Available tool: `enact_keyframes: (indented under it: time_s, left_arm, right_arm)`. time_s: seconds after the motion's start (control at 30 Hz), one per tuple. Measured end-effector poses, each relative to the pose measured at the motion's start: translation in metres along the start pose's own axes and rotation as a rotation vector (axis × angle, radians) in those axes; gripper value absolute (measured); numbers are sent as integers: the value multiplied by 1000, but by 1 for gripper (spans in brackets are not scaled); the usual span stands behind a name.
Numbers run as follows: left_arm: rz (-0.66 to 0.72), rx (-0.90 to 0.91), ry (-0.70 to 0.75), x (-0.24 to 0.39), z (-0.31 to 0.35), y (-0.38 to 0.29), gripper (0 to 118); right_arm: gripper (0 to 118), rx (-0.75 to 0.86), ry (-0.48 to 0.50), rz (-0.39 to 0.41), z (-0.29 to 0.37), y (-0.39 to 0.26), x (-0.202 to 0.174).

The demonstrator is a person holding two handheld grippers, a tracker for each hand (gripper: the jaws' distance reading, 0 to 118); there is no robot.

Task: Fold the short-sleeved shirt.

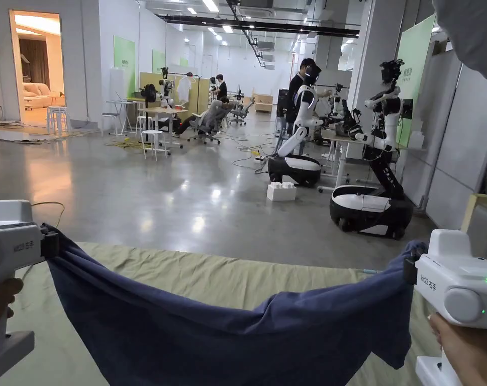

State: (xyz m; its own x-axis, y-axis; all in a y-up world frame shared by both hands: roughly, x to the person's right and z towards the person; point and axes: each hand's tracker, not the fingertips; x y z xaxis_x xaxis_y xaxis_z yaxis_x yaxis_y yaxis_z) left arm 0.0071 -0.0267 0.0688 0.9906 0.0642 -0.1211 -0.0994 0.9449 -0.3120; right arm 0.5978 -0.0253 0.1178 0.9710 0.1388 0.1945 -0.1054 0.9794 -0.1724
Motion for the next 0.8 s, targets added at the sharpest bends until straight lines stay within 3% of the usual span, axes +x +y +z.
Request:
enact_keyframes:
  time_s: [0.33,0.6,0.8]
  left_arm:
    - [-55,31,20,9,-39,39,6]
    - [-24,83,25,5,-51,75,6]
    - [-24,83,29,9,-59,71,6]
  right_arm:
    - [4,66,-23,38,-33,41,-8]
    - [4,74,-48,49,-67,78,1]
    - [4,72,-53,47,-78,73,-4]
